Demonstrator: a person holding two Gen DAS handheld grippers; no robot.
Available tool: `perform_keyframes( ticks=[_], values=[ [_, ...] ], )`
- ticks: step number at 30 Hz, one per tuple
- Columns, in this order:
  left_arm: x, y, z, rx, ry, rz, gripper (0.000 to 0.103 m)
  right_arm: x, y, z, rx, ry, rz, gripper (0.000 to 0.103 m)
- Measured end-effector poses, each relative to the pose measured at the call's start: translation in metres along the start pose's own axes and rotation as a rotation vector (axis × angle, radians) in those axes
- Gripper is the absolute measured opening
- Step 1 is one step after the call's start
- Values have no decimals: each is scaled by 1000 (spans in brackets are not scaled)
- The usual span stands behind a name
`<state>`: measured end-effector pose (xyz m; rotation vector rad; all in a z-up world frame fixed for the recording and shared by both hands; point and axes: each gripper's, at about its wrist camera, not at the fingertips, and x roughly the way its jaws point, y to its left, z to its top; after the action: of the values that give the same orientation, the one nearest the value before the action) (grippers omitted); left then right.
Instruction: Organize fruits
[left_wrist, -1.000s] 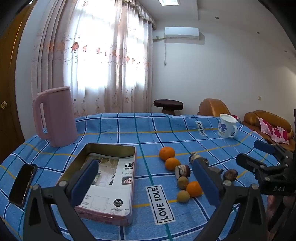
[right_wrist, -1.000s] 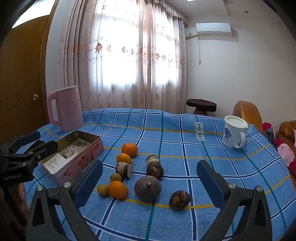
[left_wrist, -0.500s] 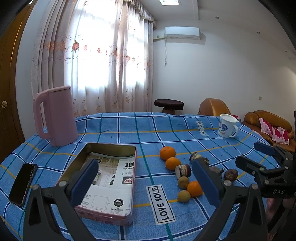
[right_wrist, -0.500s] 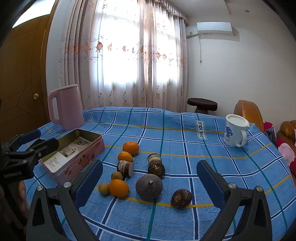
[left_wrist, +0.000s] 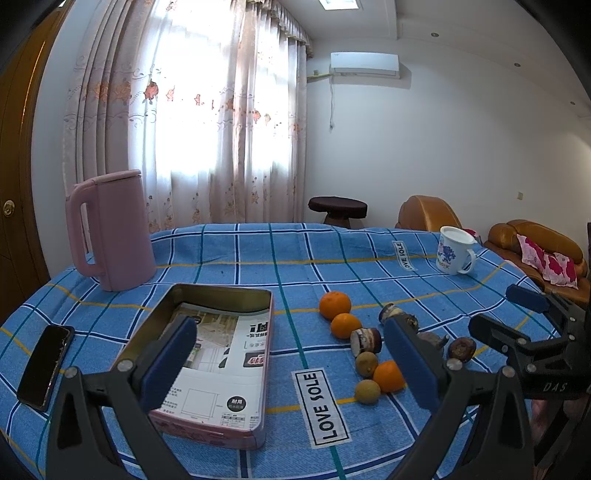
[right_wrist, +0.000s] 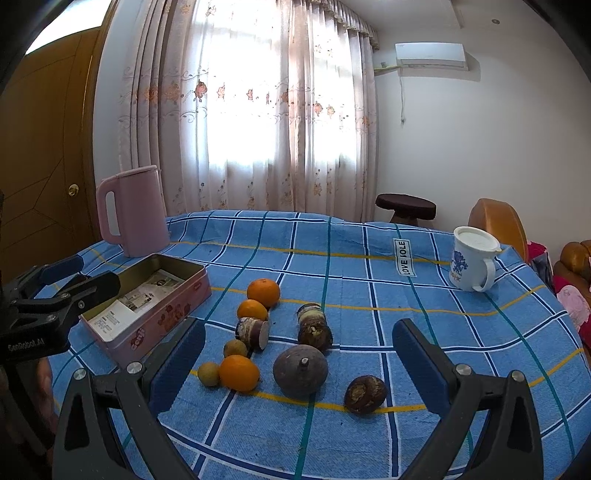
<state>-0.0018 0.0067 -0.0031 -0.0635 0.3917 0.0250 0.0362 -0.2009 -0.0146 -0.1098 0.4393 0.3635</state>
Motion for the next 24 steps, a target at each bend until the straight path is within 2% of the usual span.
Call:
perform_keyframes(
  ticks=[24],
  values=[
    [14,-7,-11,21,43,4,103,9,-8,-10,18,29,0,102]
  ],
)
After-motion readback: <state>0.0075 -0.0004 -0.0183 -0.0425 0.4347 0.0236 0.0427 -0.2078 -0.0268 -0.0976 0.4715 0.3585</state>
